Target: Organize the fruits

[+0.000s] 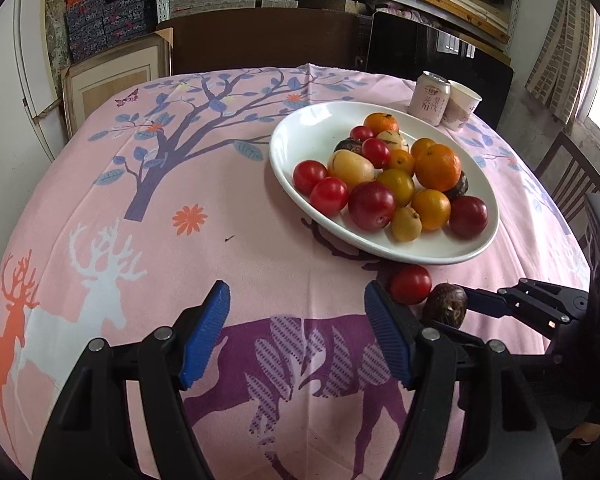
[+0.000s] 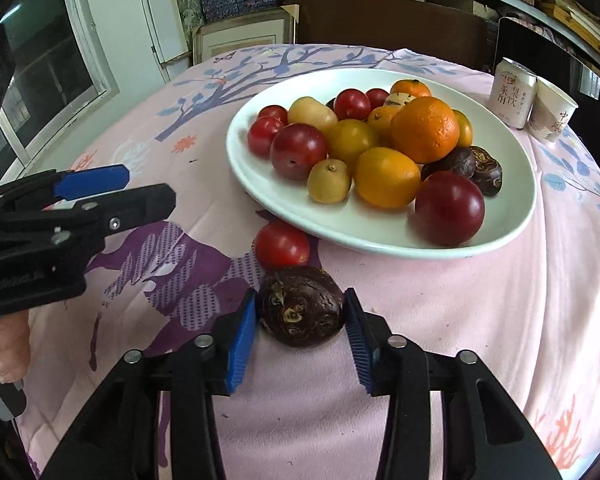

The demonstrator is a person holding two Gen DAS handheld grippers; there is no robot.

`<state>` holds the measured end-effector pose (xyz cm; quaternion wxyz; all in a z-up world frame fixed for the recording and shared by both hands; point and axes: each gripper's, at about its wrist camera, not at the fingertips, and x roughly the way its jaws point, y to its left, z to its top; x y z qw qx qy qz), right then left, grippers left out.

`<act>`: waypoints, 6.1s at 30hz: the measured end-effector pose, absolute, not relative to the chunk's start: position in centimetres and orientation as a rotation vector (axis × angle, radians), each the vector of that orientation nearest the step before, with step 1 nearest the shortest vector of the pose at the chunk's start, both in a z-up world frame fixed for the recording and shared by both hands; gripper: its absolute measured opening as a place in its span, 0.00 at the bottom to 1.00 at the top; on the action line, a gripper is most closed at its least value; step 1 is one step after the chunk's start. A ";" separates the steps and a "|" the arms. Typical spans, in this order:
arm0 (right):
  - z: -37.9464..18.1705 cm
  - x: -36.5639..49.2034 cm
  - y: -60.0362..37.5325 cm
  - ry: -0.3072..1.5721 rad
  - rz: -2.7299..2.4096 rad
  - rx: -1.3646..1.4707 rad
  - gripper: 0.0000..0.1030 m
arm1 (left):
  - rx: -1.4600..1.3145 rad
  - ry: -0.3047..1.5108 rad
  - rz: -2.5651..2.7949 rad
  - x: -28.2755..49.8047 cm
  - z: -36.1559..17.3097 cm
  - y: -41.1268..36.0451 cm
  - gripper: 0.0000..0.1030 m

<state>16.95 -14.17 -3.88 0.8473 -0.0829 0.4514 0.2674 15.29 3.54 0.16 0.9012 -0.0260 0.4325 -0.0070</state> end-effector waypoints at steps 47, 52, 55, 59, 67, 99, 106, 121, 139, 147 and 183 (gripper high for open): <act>1.9 15.7 -22.1 0.724 0.503 0.029 0.41 | 0.022 0.806 -0.152 16.2 4.1 -2.5 0.30; 3.2 16.3 -21.5 0.701 0.511 -0.005 0.41 | 0.012 0.800 -0.148 16.9 4.3 -2.5 0.30; 3.7 16.3 -21.1 0.688 0.516 -0.015 0.41 | 0.005 0.800 -0.143 17.2 4.3 -2.4 0.30; 4.1 16.3 -20.7 0.679 0.521 -0.020 0.41 | -0.002 0.798 -0.134 17.7 4.4 -2.3 0.30; 3.9 17.8 -19.8 0.681 0.511 -0.016 0.41 | -0.075 0.803 -0.083 19.9 4.0 -1.7 0.30; 0.5 21.2 -17.3 0.761 0.490 -0.038 0.42 | -0.084 0.844 0.035 24.7 1.5 -1.6 0.30; 0.2 21.5 -17.2 0.748 0.485 -0.029 0.45 | -0.087 0.862 0.033 25.2 1.0 -1.7 0.30; 1.1 20.4 -18.6 0.744 0.474 0.007 0.56 | -0.046 0.815 0.078 23.3 2.5 -1.6 0.72; 1.2 14.1 -20.5 0.733 0.431 -0.045 0.93 | -0.015 0.792 0.105 15.5 2.5 -1.6 0.88; 1.1 12.0 -21.0 0.720 0.426 -0.064 0.94 | -0.027 0.789 0.112 12.6 2.3 -1.4 0.90; -2.5 10.6 -24.0 0.798 0.369 -0.004 0.95 | -0.005 0.849 0.071 10.1 -1.3 -2.4 0.92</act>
